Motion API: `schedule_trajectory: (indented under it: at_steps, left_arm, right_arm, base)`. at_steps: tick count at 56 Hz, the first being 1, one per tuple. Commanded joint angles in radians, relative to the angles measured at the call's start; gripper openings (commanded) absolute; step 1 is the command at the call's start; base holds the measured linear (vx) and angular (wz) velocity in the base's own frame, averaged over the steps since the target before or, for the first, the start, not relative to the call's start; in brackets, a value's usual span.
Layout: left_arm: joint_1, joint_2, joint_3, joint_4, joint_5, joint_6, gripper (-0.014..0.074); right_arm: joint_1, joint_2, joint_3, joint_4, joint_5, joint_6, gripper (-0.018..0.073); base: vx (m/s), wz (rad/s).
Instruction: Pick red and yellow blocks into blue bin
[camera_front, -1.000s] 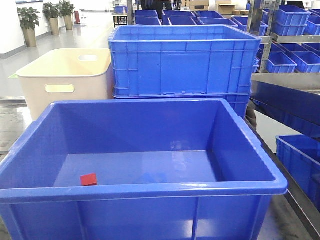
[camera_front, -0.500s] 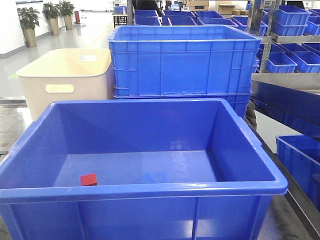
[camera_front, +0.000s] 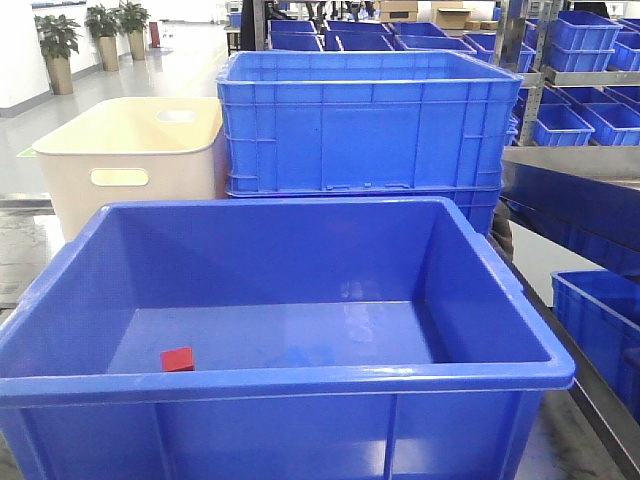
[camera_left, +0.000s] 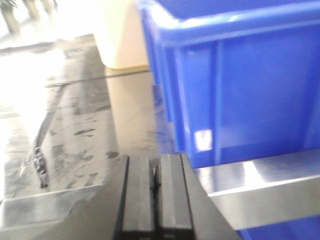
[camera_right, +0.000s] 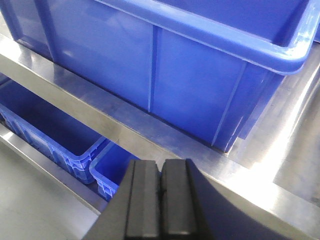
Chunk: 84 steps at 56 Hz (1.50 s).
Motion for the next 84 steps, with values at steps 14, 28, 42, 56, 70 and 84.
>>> schedule_trajectory:
  at_steps: [14,28,42,56,70,84]
  left_arm:
    - [0.041,-0.107,0.195,-0.013,-0.302,-0.092,-0.0003]
    - [0.043,-0.115,0.203,-0.012,-0.303,-0.092,-0.0003]
    - [0.043,-0.115,0.203,0.039,-0.313,-0.153,-0.0003]
    - [0.043,-0.115,0.203,0.046,-0.314,-0.17,-0.0003]
    - [0.043,-0.115,0.203,0.046,-0.31,-0.177,-0.0003]
    - [0.043,-0.114,0.203,0.046,-0.31,-0.177,0.0]
  right_arm:
    - [-0.003,0.005,-0.029,0.013,-0.064,-0.003,-0.0011]
    - [-0.003,0.005,-0.029,0.013,-0.065,-0.003,-0.0011]
    - [-0.003,0.005,-0.029,0.013,-0.065,-0.003,-0.0011]
    - [-0.003,0.005,-0.029,0.013,-0.066,-0.003,-0.0011]
    - [-0.003,0.005,-0.029,0.013,-0.066,-0.003,-0.0011]
    - [-0.003,0.005,-0.029,0.013,-0.066,-0.003,-0.0011]
  base:
    - [0.0,0.0]
    - [0.0,0.0]
    - [0.0,0.0]
    - [0.0,0.0]
    - [0.0,0.0]
    - [0.0,0.0]
